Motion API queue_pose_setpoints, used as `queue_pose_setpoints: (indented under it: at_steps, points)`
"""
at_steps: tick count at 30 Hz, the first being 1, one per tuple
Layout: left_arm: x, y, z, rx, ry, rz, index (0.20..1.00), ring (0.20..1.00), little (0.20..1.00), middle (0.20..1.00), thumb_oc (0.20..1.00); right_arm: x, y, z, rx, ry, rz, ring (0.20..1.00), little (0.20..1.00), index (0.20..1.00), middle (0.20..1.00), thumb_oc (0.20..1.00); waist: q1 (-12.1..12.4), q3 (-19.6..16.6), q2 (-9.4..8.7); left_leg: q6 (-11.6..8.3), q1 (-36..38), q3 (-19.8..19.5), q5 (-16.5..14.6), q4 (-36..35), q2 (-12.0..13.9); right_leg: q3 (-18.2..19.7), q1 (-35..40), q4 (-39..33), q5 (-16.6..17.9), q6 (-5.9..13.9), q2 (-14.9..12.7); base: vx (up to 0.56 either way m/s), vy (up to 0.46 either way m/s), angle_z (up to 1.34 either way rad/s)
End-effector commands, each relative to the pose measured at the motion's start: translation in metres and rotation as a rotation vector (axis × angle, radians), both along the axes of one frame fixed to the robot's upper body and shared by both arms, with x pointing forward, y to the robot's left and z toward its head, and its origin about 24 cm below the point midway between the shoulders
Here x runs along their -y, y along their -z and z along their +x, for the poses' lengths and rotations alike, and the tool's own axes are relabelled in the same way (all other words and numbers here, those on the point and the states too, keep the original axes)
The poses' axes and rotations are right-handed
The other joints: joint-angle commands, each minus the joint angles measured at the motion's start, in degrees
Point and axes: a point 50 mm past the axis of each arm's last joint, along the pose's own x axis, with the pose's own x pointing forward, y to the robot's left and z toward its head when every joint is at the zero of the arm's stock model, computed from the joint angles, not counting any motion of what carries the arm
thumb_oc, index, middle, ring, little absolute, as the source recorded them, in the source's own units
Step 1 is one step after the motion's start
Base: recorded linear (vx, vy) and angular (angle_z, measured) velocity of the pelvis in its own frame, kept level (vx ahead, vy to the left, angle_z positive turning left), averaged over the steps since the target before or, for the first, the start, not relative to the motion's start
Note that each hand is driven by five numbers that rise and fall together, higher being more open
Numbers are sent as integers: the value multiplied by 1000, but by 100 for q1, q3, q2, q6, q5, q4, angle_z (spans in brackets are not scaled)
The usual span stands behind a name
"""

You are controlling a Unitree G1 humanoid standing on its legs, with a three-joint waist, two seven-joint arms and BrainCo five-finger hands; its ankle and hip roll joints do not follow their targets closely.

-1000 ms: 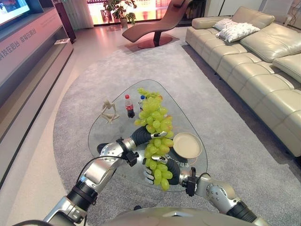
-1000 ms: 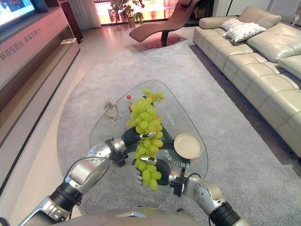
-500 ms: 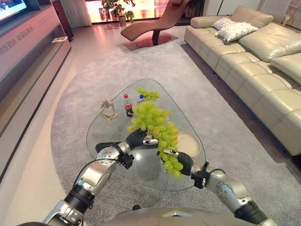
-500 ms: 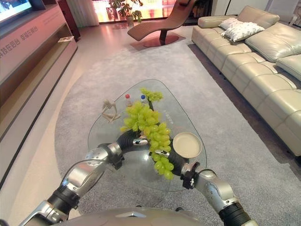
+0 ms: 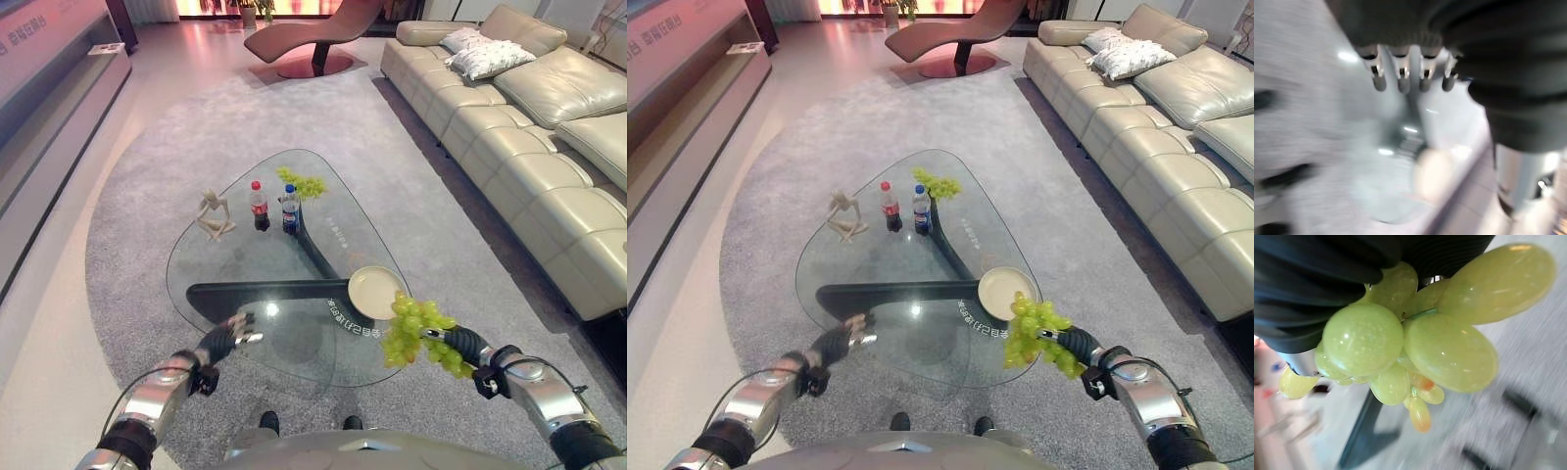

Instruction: Pick up fruits into the plate

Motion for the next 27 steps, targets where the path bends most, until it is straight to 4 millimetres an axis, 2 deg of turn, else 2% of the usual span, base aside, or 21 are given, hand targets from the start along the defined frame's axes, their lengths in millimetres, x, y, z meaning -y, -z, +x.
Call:
queue_pose_setpoints:
  at_steps: [1, 2, 3, 4, 5, 6, 7, 12, 17, 19, 23, 26, 27]
  points:
    - [-6, 8, 6, -15, -9, 101, 1000, 1000, 1000, 1000, 1000, 5, -49, 58, 289, -32, -168, 200, 200, 200, 200, 200, 236, 271, 38, 45, 436, 301, -1059, 137, -5, -298, 216, 257, -547, 312, -167, -31, -85, 3]
    - [-10, 16, -4, -64, -29, 136, 1000, 1000, 1000, 1000, 1000, 9, -51, 63, 293, -15, -213, 200, 200, 200, 200, 200, 270, 313, 31, 55, 372, 272, -1064, 155, 1, -297, 158, 300, -573, 304, -162, -37, -59, 6]
    - [-11, 17, -6, -68, -29, 142, 1000, 1000, 1000, 1000, 1000, 10, -51, 64, 294, -14, -220, 200, 200, 200, 200, 200, 273, 320, 31, 56, 359, 266, -1065, 160, 2, -298, 146, 309, -579, 302, -160, -73, -85, 11]
    - [-17, 25, -18, -130, -47, 205, 1000, 1000, 1000, 1000, 1000, 17, -54, 72, 303, 3, -299, 200, 200, 200, 200, 200, 322, 395, 22, 66, 245, 211, -1066, 199, 7, -292, 45, 369, -607, 281, -145, -91, -86, 14]
    - [-21, 27, -21, -154, -49, 242, 1000, 1000, 1000, 1000, 1000, 22, -59, 79, 309, 18, -339, 200, 200, 200, 200, 200, 358, 457, 21, 74, 157, 163, -1072, 234, 9, -282, -27, 404, -625, 263, -132, -109, -97, 17]
    - [-23, 27, -22, -163, -55, 255, 1000, 1000, 1000, 1000, 1000, 23, -61, 82, 314, 24, -354, 200, 200, 200, 200, 200, 370, 486, 20, 76, 120, 140, -1075, 248, 9, -281, -57, 419, -633, 254, -128, -158, -107, 17]
    - [-29, 28, -23, -205, -77, 299, 1000, 1000, 1000, 1000, 1000, 30, -71, 94, 326, 46, -433, 200, 200, 200, 200, 200, 424, 638, 30, 78, -42, 40, -1068, 308, -5, -273, -176, 467, -659, 206, -100, -159, -94, 18]
    - [-33, 26, -18, -208, -64, 339, 1000, 1000, 1000, 1000, 1000, 50, -91, 109, 355, 105, -549, 200, 200, 200, 200, 200, 532, 948, 130, 76, -314, -208, -1024, 386, -50, -287, -379, 556, -699, 109, -48, -114, -73, 27]
    - [-24, 19, 6, -123, -12, 333, 1000, 1000, 1000, 1000, 1000, 70, -113, 120, 376, 198, -640, 200, 200, 200, 200, 200, 662, 1267, 311, 61, -594, -491, -948, 433, -119, -377, -582, 638, -750, 5, -6, -117, -58, 25]
    - [-16, 8, 31, -19, 36, 335, 1000, 1000, 1000, 1000, 1000, 79, -131, 128, 401, 265, -675, 200, 200, 200, 200, 200, 719, 1510, 448, 31, -850, -659, -839, 445, -150, -488, -806, 721, -764, -64, 10, -206, -87, 32]
    - [-4, -8, 63, 104, 71, 318, 1000, 1000, 1000, 1000, 1000, 84, -156, 140, 451, 316, -700, 200, 200, 200, 200, 200, 751, 1810, 594, -3, -1166, -815, -692, 458, -184, -653, -1105, 830, -761, -137, 11, -155, -66, 24]
    - [-1, -15, 74, 146, 79, 312, 1000, 1000, 1000, 1000, 1000, 84, -167, 145, 467, 321, -709, 200, 200, 200, 200, 200, 739, 1910, 643, -18, -1285, -843, -644, 465, -193, -706, -1243, 894, -768, -162, 12, -99, -26, 1]
    - [0, -22, 83, 181, 83, 306, 1000, 1000, 1000, 1000, 1000, 86, -178, 148, 475, 325, -728, 200, 200, 200, 200, 200, 729, 2002, 697, -30, -1409, -862, -590, 475, -197, -748, -1394, 973, -783, -195, 9, -81, -17, 1]
